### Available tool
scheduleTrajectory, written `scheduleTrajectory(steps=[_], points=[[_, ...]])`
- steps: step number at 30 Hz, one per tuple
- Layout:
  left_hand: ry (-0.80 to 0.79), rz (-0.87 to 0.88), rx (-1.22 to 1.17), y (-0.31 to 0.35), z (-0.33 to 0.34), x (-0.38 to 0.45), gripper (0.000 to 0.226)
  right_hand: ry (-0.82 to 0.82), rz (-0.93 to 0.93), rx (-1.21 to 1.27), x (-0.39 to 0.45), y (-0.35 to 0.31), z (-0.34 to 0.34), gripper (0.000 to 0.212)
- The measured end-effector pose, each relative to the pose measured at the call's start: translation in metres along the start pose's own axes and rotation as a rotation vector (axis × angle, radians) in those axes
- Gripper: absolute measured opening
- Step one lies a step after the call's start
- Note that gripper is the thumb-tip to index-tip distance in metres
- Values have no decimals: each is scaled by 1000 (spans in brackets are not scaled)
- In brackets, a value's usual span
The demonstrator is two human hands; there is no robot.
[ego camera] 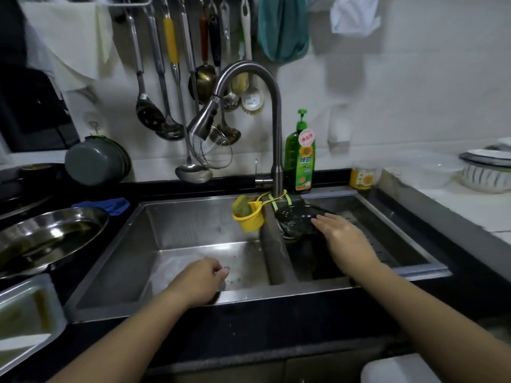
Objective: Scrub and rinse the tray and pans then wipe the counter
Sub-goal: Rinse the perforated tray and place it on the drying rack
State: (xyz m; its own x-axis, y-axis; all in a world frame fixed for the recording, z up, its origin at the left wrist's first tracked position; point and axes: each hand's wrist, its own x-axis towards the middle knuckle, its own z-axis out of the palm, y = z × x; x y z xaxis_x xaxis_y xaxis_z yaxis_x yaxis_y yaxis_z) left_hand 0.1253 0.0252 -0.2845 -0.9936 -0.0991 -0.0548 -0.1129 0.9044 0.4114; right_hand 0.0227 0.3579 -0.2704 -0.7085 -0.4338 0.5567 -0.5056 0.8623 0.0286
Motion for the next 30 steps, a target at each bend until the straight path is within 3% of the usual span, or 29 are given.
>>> scheduleTrajectory(steps=[3,7,10,15,30], points=[[-25,-5,-16,6,10,8,36,-129,216,-111,2,38,5,55],[-57,-67,6,1,21,9,47,-331,360,-63,25,55,21,24],[-50,-82,0,-4,20,10,45,-576,476,240,40,51,27,37],[-39,-100,-7,-8,21,10,47,-687,607,563,41,48,25,62],[-29,-84,3,-10,22,12,43,-542,647,772,30,47,30,81]])
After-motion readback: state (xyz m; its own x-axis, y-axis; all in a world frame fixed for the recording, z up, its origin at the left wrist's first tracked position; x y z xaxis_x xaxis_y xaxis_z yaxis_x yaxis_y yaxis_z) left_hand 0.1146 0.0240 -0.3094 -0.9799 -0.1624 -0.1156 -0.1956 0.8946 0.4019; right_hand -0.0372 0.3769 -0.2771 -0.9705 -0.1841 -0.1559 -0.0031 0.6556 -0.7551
